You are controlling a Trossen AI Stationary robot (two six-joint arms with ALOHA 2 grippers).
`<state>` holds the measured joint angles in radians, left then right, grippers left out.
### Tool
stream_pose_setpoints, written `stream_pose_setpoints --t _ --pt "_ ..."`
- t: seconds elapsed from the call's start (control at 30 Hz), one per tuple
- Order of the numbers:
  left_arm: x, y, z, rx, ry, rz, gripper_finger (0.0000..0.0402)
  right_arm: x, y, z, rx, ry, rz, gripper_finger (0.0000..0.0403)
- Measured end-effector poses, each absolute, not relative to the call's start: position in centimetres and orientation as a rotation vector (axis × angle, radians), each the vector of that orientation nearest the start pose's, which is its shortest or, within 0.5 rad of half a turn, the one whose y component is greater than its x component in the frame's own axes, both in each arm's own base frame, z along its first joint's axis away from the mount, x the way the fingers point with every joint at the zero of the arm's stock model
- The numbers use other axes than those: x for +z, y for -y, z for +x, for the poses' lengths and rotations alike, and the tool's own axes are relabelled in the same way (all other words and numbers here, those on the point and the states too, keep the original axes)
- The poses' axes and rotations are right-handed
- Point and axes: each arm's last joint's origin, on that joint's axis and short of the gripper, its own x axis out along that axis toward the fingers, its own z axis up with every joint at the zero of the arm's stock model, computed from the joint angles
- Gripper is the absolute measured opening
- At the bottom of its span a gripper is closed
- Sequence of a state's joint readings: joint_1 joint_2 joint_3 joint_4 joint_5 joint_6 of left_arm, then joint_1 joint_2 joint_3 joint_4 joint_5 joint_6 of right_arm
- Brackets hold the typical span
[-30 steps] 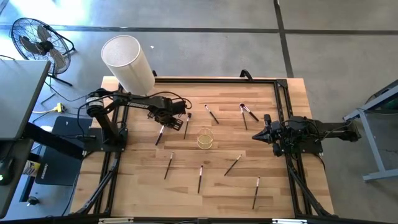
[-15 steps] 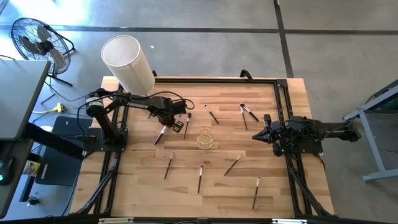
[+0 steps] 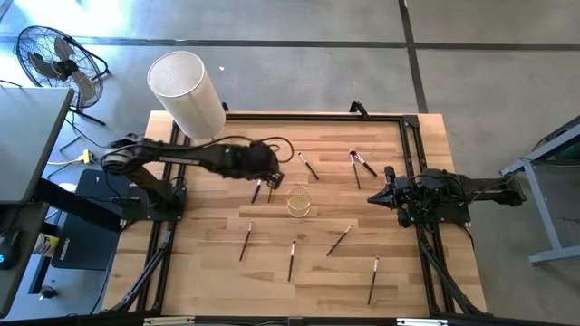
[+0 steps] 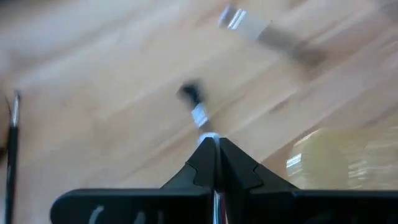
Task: Put items in baskets/containers
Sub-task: Put the left powder brush into the wire organizer
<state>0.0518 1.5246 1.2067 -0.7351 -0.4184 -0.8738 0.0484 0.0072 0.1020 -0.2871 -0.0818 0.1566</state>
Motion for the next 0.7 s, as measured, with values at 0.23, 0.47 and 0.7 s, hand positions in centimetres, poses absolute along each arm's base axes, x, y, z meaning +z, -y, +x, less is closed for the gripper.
stream_pose_setpoints --t 0.23,0.47,0.7 --pt "33.2 2.2 31.9 0.742 -0.321 -0.458 0.0001 17.0 -0.7 8.9 0.114 -0.205 0.159 0.0000" --pt "33.2 4.4 35.1 0.598 -0.177 -0.292 0.0001 17.0 -0.7 8.9 0.114 -0.207 0.159 0.0000" --pt "31.7 5.5 36.3 0.455 -0.011 -0.194 0.0000 16.9 -0.7 8.9 0.114 -0.208 0.159 0.0000"
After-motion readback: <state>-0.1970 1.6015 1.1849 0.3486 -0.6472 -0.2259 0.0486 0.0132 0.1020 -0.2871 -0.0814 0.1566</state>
